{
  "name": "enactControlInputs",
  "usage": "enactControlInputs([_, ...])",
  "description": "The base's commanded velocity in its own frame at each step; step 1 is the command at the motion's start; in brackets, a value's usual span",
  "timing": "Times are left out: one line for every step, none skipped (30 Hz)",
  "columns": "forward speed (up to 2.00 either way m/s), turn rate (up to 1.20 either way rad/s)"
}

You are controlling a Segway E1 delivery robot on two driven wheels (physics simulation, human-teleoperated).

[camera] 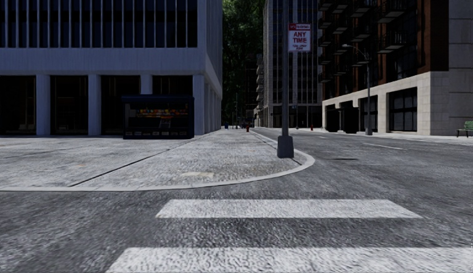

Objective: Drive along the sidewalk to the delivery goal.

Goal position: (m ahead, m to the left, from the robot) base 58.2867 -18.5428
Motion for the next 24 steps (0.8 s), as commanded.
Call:
enactControlInputs([2.00, 0.00])
enactControlInputs([2.00, 0.00])
enactControlInputs([2.00, 0.00])
enactControlInputs([2.00, 0.00])
enactControlInputs([2.00, 0.00])
enactControlInputs([2.00, 0.00])
enactControlInputs([2.00, 0.00])
enactControlInputs([2.00, 0.00])
enactControlInputs([2.00, 0.00])
enactControlInputs([2.00, 0.00])
enactControlInputs([2.00, 0.00])
enactControlInputs([2.00, 0.00])
enactControlInputs([2.00, 0.00])
enactControlInputs([2.00, 0.00])
enactControlInputs([2.00, 0.00])
enactControlInputs([2.00, 0.00])
enactControlInputs([2.00, 0.00])
enactControlInputs([2.00, 0.00])
enactControlInputs([2.00, 0.00])
enactControlInputs([2.00, 0.00])
enactControlInputs([2.00, 0.00])
enactControlInputs([2.00, 0.00])
enactControlInputs([2.00, 0.00])
enactControlInputs([2.00, 0.00])
